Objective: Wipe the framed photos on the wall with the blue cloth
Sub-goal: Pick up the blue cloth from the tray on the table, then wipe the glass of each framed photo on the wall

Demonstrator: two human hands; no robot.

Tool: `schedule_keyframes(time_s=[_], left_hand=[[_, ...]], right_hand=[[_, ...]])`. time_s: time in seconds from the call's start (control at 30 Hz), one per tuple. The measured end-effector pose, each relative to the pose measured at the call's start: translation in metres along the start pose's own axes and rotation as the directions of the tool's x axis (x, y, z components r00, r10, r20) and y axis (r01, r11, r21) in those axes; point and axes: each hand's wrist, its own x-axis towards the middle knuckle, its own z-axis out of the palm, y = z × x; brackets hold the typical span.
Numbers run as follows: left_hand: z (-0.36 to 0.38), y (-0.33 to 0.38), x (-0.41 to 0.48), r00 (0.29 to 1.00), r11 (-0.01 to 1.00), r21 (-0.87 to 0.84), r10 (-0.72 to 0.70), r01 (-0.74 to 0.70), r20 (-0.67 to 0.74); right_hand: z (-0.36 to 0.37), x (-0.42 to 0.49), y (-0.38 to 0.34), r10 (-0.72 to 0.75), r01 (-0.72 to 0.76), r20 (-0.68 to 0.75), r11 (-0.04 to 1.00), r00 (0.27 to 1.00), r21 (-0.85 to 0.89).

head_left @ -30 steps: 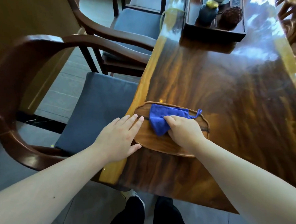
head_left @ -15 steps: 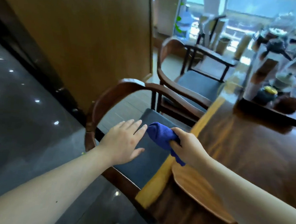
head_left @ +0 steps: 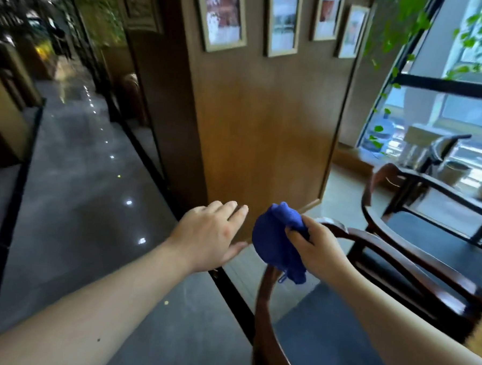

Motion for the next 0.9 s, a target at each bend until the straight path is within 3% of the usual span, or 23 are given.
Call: schedule_keyframes(time_s=[0.23,0.47,0.9], left_hand=[[-0.008,-0.121,0.012,0.999,0.996,0.083,-0.024,0.026,-0.021],[0.005,-0.199,0.078,0.996,0.989,0.143,-0.031,0.042,-0.083],[0.007,-0.339,0.235,0.953,0.956,0.190,-0.173,0.223,-0.248]], right_hand=[[0.058,0.085,-0.062,0.058,-0.026,-0.078,0.930,0.995,0.367],[0.073,0.187,-0.071,0.116,-0.017,-0.142,0.828,0.983,0.560],[0.069,0.405,-0.125,-0.060,0.183,-0.204,0.722,0.977,0.667]])
